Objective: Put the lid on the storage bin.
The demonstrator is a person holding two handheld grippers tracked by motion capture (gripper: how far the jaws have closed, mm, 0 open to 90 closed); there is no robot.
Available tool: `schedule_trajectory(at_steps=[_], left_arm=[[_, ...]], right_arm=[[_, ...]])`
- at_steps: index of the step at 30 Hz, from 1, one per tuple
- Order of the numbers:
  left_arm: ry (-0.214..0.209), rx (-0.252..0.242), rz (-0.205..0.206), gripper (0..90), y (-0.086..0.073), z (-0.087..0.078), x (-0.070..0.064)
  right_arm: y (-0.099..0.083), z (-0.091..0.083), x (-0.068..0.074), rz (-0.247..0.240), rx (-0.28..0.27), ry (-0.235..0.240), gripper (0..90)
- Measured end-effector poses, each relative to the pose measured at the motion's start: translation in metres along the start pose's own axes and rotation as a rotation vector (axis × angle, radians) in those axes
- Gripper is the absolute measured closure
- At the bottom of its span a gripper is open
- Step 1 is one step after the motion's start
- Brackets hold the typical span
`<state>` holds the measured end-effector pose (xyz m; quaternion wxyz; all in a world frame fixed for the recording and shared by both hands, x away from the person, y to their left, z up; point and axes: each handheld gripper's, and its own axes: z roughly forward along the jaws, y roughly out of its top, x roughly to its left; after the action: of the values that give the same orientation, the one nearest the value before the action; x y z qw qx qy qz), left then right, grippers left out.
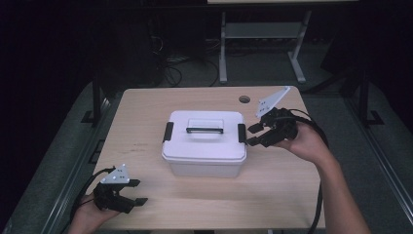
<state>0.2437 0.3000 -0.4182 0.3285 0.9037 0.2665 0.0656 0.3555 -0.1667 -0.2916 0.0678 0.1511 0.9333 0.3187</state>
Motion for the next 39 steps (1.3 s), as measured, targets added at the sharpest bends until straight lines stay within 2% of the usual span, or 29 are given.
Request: schedule_trajectory(at_steps=[26, 39], left_arm=[[0.003, 0.010, 0.001, 29.5, 0.000, 0.001, -0.001], [0.003, 0.010, 0.001, 29.5, -0.001, 0.001, -0.002]], right_arm=[[-0.038, -0.006, 0.003, 0.065, -0.004, -0.019, 50.0], [-0.064, -0.003, 0.006, 0.109, -0.014, -0.013, 47.7]])
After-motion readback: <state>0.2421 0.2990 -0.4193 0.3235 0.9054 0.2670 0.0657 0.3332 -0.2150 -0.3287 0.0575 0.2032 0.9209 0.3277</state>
